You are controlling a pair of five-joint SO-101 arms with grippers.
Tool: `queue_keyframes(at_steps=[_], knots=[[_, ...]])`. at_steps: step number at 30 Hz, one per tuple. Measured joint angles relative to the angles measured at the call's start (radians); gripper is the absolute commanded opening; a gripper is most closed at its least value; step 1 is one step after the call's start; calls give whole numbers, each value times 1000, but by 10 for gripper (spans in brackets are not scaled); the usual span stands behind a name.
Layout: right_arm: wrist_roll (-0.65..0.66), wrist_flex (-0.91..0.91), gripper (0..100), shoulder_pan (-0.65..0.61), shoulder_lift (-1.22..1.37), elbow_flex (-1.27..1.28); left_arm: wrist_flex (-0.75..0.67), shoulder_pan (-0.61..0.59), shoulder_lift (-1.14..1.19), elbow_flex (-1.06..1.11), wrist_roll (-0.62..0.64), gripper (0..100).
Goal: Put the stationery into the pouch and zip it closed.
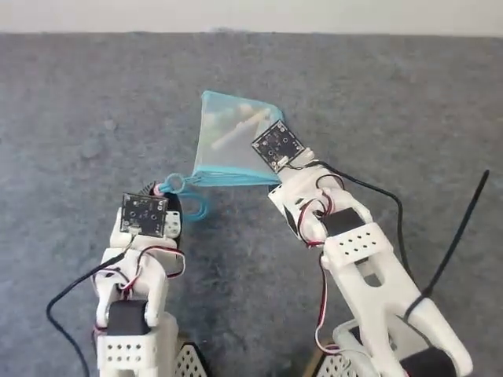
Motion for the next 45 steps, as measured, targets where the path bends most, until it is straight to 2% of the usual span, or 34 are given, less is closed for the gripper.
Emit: queue_keyframes(at_steps=[5,36,42,45], knots=[[0,0,6,-2,0,-3,-28,-52,0,0,18,12],[0,0,7,-5,-3,-6,-31,-114,2,2,81,14],[0,0,10,14,0,0,-32,-2,0,18,80,18],[-3,37,18,29,0,0,-32,77,0,38,37,76]])
